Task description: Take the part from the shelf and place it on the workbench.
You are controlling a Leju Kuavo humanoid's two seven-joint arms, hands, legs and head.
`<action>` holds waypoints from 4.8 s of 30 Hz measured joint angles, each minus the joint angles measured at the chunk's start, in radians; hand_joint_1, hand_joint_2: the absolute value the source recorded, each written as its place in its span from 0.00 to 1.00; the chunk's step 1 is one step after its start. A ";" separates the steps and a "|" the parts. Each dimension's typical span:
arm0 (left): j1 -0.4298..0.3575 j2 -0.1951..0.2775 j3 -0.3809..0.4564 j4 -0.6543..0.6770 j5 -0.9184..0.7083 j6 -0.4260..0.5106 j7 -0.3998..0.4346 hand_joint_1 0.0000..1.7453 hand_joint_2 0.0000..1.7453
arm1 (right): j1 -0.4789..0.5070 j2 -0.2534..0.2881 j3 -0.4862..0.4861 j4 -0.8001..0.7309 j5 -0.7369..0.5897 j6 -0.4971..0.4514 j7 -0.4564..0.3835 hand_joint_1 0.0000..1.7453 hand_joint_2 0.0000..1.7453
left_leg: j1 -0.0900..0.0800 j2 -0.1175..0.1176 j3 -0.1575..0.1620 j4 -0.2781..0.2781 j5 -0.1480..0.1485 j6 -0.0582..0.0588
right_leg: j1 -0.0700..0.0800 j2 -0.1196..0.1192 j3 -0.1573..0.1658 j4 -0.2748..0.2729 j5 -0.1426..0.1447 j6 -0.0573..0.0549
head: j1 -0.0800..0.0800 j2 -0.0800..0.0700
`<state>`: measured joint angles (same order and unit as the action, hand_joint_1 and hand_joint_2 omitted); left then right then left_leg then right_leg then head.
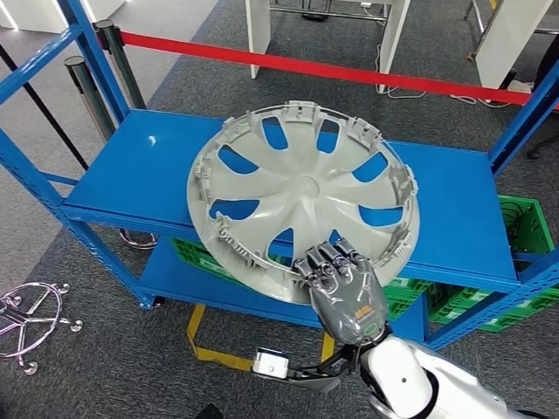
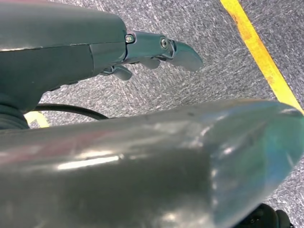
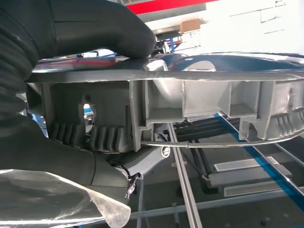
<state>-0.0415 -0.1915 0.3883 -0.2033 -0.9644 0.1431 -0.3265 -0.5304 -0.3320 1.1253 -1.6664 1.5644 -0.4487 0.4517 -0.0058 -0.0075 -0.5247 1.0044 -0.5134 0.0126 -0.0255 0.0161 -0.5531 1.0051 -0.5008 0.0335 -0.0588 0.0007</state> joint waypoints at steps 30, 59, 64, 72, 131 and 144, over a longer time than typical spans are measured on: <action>0.001 0.017 -0.003 0.000 -0.016 -0.027 -0.001 0.00 0.00 | -0.045 -0.006 0.073 0.000 0.000 0.011 0.079 1.00 1.00 | -0.005 0.000 -0.008 0.009 0.006 0.013 | -0.007 0.000 -0.003 -0.003 0.009 0.017 | 0.000 0.000; -0.006 0.021 -0.011 0.000 -0.031 -0.017 0.010 0.00 0.00 | -0.062 -0.017 0.090 0.001 0.000 0.010 0.074 1.00 1.00 | 0.003 0.003 0.051 -0.004 -0.036 -0.023 | 0.002 -0.021 -0.104 0.023 0.086 -0.008 | -0.008 0.000; -0.009 0.029 -0.012 0.000 -0.035 -0.029 0.005 0.00 0.00 | -0.068 -0.020 0.094 0.001 0.001 0.016 0.100 1.00 1.00 | 0.003 0.009 0.009 -0.014 0.014 0.018 | -0.002 -0.019 -0.144 0.099 0.006 0.014 | -0.005 0.000; -0.012 0.030 -0.016 0.000 -0.044 -0.027 0.024 0.00 0.00 | -0.111 -0.045 0.148 -0.006 0.000 0.043 0.187 1.00 1.00 | -0.014 0.009 -0.095 -0.008 0.096 0.022 | 0.013 -0.018 0.005 0.086 -0.024 -0.007 | -0.006 0.000; -0.035 0.035 0.085 0.000 0.010 -0.073 0.424 0.00 0.00 | -0.183 -0.436 0.041 -0.376 0.000 0.117 0.191 1.00 1.00 | -0.004 0.006 -0.103 -0.001 0.099 0.025 | 0.008 -0.020 -0.127 0.277 -0.025 0.007 | 0.000 0.000; -0.045 0.029 0.078 0.000 -0.027 -0.070 0.411 0.00 0.00 | -0.162 -0.435 0.020 -0.374 0.000 0.139 0.191 1.00 1.00 | 0.003 0.002 -0.198 0.290 -0.061 -0.030 | 0.023 -0.027 -0.008 -0.030 0.042 -0.043 | 0.002 0.000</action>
<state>-0.0868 -0.1629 0.4664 -0.2037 -0.9911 0.0729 0.0844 -0.6920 -0.7674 1.1449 -2.0403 1.5644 -0.3098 0.6432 -0.0028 -0.0056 -0.7230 1.2942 -0.5746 -0.0178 -0.0023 -0.0109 -0.5613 0.9751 -0.4584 -0.0092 -0.0572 0.0008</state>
